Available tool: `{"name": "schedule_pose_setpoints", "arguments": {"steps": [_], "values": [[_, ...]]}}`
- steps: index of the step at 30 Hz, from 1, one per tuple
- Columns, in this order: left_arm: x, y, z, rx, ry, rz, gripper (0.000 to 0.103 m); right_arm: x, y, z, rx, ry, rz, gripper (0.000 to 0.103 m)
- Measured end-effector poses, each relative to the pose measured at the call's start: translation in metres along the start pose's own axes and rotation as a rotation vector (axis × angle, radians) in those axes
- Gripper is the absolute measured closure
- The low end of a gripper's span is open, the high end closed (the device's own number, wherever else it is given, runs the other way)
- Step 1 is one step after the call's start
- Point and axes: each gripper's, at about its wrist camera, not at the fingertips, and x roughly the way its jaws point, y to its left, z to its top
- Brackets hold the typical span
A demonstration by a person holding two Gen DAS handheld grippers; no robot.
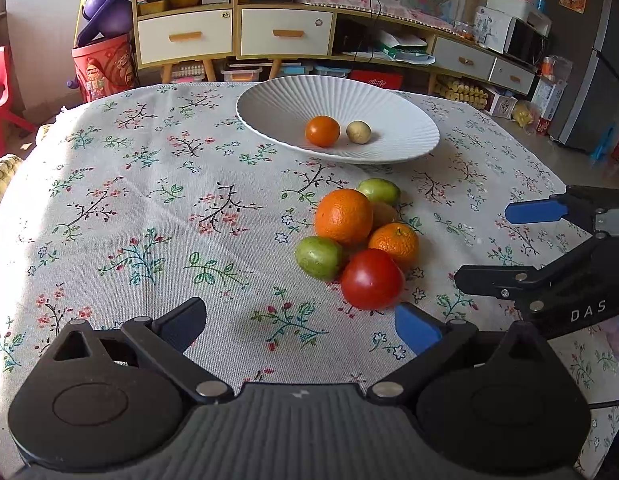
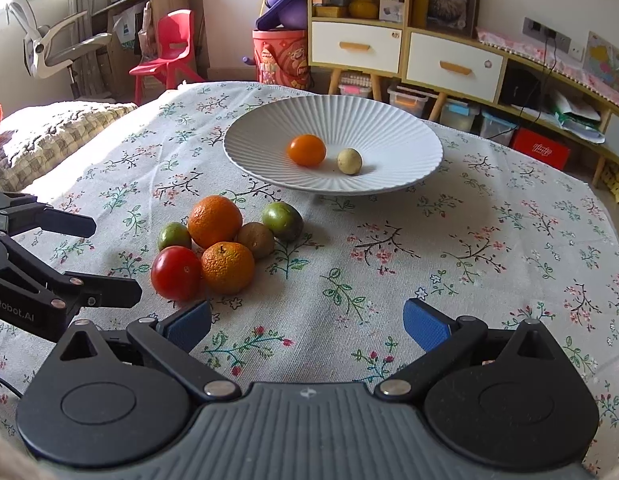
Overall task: Organize fruits
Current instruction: 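Lift both open grippers out of the bowl back toward the fruits, then close the left gripper around the red tomato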
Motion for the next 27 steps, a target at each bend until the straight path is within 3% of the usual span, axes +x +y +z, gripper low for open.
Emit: {"name": "schedule_pose_setpoints", "arguments": {"steps": [2,4,13,18,22,27], "values": [[0.002,-0.003,0.000,0.006,0.006,-0.015,0.017,0.001,-0.001,-0.002,-0.006,0.006,-0.007,0.001],[0.003,-0.005,0.000,0.007,0.013,-0.033,0.031,0.001,-0.002,-0.002,-0.005,0.013,-0.013,0.001],[0.009,-0.015,0.006,0.001,0.018,-0.124,0.068,0.003,-0.005,-0.004,-0.002,0.027,-0.016,0.001],[0.013,-0.021,0.008,0.014,-0.003,-0.135,0.070,0.005,-0.003,-0.005,-0.016,0.033,-0.012,0.001],[0.014,-0.021,0.009,0.023,-0.007,-0.133,0.079,0.006,-0.001,-0.004,-0.022,0.035,-0.007,0.001],[0.009,-0.022,0.010,0.050,0.016,-0.079,0.079,0.008,0.003,-0.003,-0.034,0.037,0.000,0.002]]}}
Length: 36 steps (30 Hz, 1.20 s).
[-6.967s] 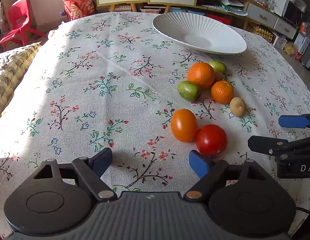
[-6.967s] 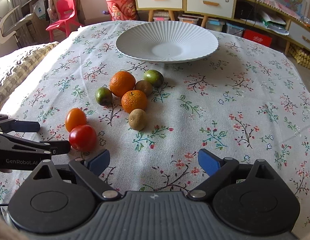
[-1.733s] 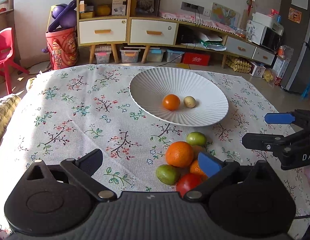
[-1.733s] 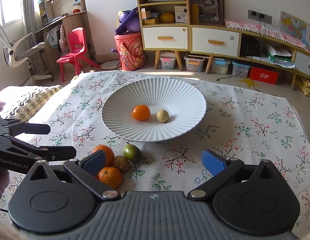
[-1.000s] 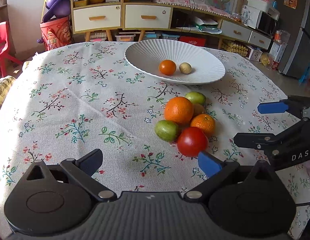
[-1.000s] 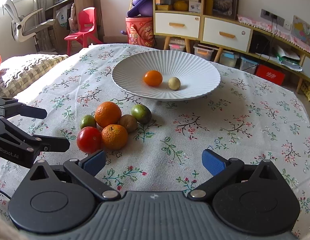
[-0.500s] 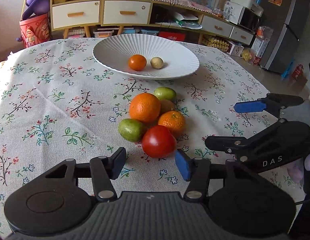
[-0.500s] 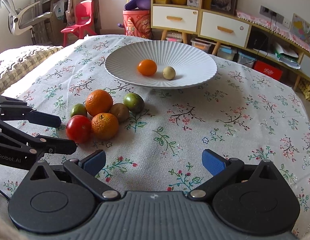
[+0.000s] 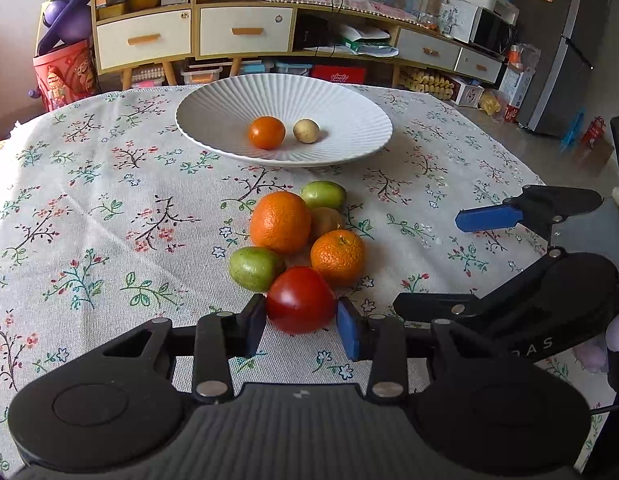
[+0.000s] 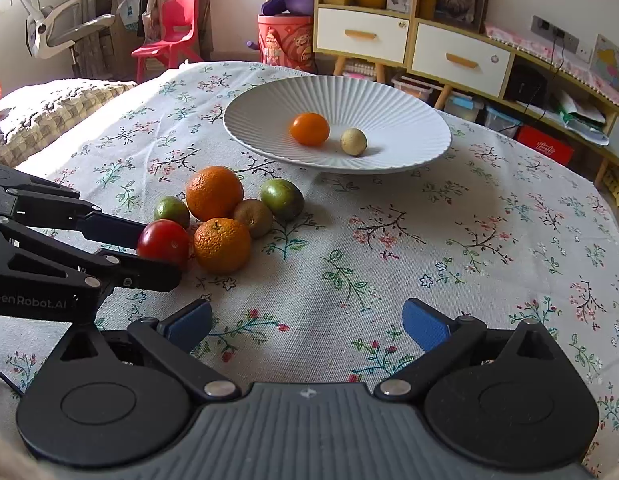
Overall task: Organize fruits
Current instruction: 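Close the left gripper around the red tomato, then grasp a mandarin orange with the right gripper while the left gripper holds the red tomato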
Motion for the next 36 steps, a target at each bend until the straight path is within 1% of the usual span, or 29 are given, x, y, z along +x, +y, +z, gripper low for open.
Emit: {"name": "schedule_pose_setpoints", "arguments": {"steps": [9,12,14,18,21,23,24,26,30,35,36], "values": [[-0.008,0.018,-0.003,-0.028,0.028,0.054,0.079,0.008,0.015,0.006,-0.029,0.009,0.017,0.007],[-0.011,0.022,-0.003,-0.033,0.032,0.071,0.079,0.012,0.019,0.009,-0.033,0.015,0.024,0.011],[-0.012,0.024,-0.003,-0.034,0.033,0.079,0.079,0.014,0.021,0.011,-0.033,0.019,0.031,0.016],[-0.014,0.027,-0.004,-0.041,0.035,0.084,0.079,0.016,0.027,0.014,-0.042,0.009,0.028,0.021],[-0.015,0.029,-0.004,-0.044,0.036,0.085,0.079,0.017,0.028,0.016,-0.045,0.004,0.028,0.026],[-0.016,0.030,-0.005,-0.045,0.035,0.085,0.079,0.017,0.029,0.018,-0.045,0.002,0.032,0.033],[-0.016,0.030,-0.005,-0.045,0.035,0.085,0.079,0.017,0.029,0.019,-0.044,0.002,0.035,0.035],[-0.017,0.030,-0.004,-0.047,0.036,0.085,0.079,0.018,0.031,0.020,-0.043,-0.001,0.042,0.042],[-0.017,0.030,-0.004,-0.047,0.036,0.085,0.079,0.017,0.034,0.022,-0.045,-0.005,0.054,0.048],[-0.017,0.030,-0.004,-0.047,0.036,0.085,0.079,0.016,0.035,0.023,-0.042,-0.012,0.066,0.062],[-0.017,0.030,-0.004,-0.047,0.036,0.085,0.079,0.016,0.034,0.023,-0.040,-0.012,0.071,0.064]]}}
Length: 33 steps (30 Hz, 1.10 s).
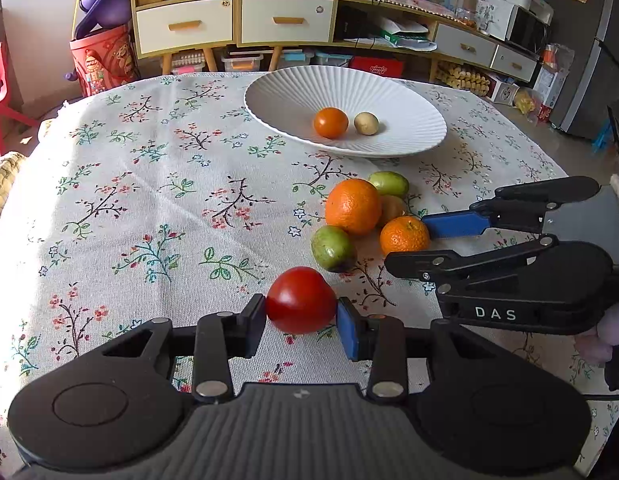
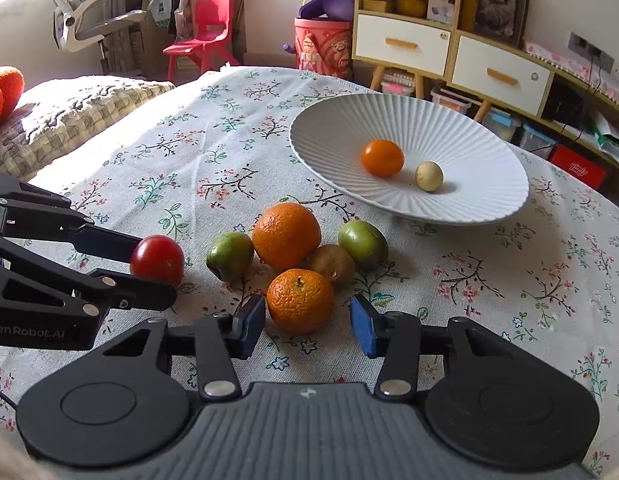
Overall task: Organize fruits
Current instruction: 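Grasp a mandarin orange with the right gripper while the left gripper holds the red tomato, then carry the tomato and mandarin into the white bowl and open both grippers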
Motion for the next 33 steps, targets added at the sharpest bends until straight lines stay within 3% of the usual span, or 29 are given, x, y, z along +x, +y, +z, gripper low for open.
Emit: {"name": "schedule_pose_setpoints", "arguments": {"steps": [2,19,33], "values": [[0.000,0.000,0.000,0.000,0.000,0.000,0.079,-0.001,0.000,0.000,0.006,-0.001,0.015,0.071],[-0.006,-0.001,0.010,-0.003,-0.030,-0.006,0.079,-0.021,-0.011,0.002,0.052,-0.026,0.035,0.072],[-0.008,-0.008,0.048,-0.022,-0.123,-0.017,0.079,-0.028,-0.043,0.031,0.115,-0.095,-0.040,0.072]]}}
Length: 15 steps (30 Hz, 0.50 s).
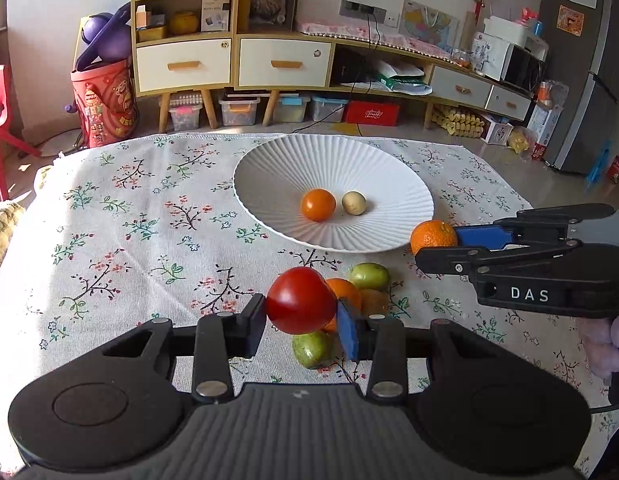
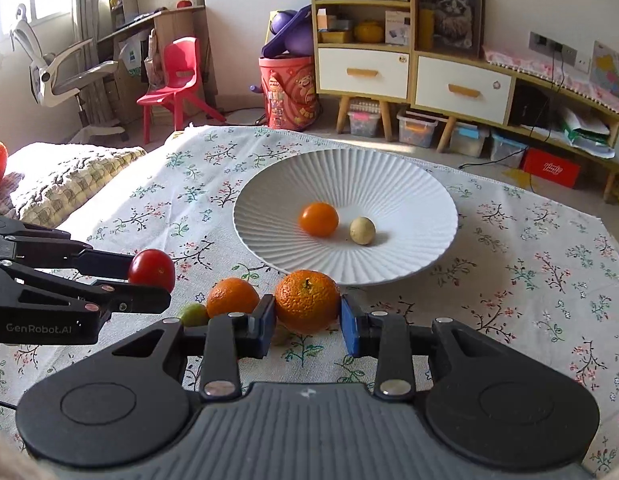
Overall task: Organize fruits
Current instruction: 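Carry the tomato and mandarin into the white bowl and open both grippers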
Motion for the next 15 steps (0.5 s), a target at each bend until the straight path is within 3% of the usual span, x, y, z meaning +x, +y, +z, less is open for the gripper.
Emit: {"name": "schedule_pose_setpoints", "arguments": {"steps": [9,15], "values": [[0.019,-0.007,0.026,0.009,-0.055,-0.009,0.079,0.020,-0.014,0.018,0.017,-0.010,-0.043,0.072],[0.040,-0.010,0.035,0.034,-0.046,-0.027,0.079,0.032,-0.022,0.025,0.018,-0.007,-0.023,0.072]]}}
